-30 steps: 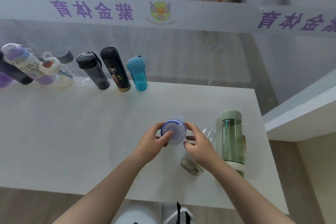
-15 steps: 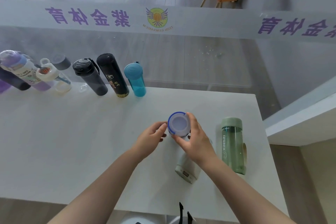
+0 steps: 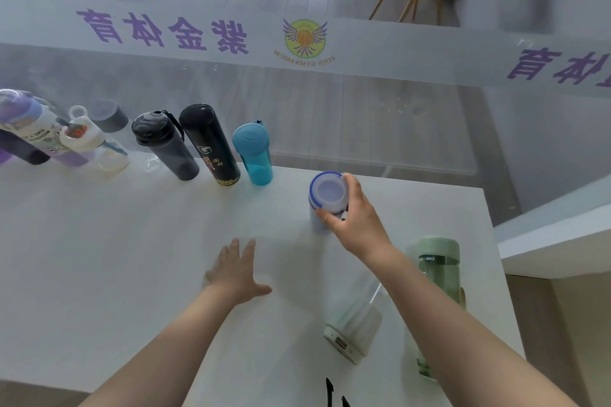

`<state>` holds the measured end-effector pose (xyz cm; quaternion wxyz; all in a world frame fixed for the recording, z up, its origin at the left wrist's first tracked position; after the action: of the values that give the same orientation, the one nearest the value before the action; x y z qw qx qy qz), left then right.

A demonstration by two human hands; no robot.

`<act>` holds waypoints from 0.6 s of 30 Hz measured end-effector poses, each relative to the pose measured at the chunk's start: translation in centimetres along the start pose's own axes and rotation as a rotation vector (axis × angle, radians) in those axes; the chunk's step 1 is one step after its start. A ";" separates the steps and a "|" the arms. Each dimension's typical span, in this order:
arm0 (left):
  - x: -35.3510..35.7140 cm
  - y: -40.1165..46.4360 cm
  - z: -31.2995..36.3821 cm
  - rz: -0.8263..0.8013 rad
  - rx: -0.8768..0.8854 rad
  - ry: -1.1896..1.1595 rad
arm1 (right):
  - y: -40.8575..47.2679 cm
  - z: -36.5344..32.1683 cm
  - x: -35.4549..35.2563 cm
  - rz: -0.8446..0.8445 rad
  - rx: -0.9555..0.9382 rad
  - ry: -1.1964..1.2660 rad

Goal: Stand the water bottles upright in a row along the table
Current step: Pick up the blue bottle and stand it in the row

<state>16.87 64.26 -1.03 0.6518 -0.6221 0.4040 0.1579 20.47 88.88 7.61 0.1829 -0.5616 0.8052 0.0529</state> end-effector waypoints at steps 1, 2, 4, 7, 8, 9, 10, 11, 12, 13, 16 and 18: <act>0.2 0.1 -0.1 0.000 0.000 0.009 | 0.9 -0.2 0.2 0.004 0.005 0.000; 0.4 0.0 0.0 0.002 0.001 0.030 | 1.6 -0.4 0.3 0.008 0.010 0.000; 0.6 -0.1 0.4 0.008 -0.005 0.082 | 3.3 -0.8 0.7 0.003 0.022 0.001; 0.6 -0.2 0.7 0.001 -0.018 0.105 | 5.6 -1.6 1.5 -0.014 0.027 -0.004; 0.5 -0.2 0.8 -0.007 -0.019 0.101 | 6.3 -1.8 1.8 -0.019 0.027 -0.002; 0.5 -0.1 0.8 -0.016 -0.019 0.098 | 6.9 -2.0 2.0 -0.022 0.029 0.000; 0.4 0.0 0.8 -0.025 -0.020 0.094 | 7.5 -2.1 2.3 -0.025 0.031 0.000; 0.4 0.0 0.8 -0.033 -0.021 0.091 | 8.1 -2.3 2.5 -0.026 0.033 0.003; 0.4 0.1 0.9 -0.040 -0.022 0.088 | 8.6 -2.4 2.7 -0.027 0.033 0.011; 0.4 0.1 0.9 -0.046 -0.023 0.084 | 9.1 -2.5 2.9 -0.025 0.031 0.022; 0.5 0.1 0.9 -0.063 -0.024 0.071 | 9.8 -2.7 3.4 -0.013 0.021 0.028; 0.6 0.2 0.9 -0.069 -0.024 0.061 | 9.9 -2.6 3.4 -0.007 0.014 0.028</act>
<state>17.41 64.98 -1.66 0.6368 -0.6478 0.4001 0.1213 9.70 88.65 7.66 0.1754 -0.5640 0.8060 0.0388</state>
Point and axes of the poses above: each hand's wrist, its own y-axis towards the middle knuckle, its own x-axis out of the palm, z = x × y, the point moved 2 cm from there along y, towards the middle knuckle, and after that the axes turned 14 degrees about y, right-handed, at the moved point
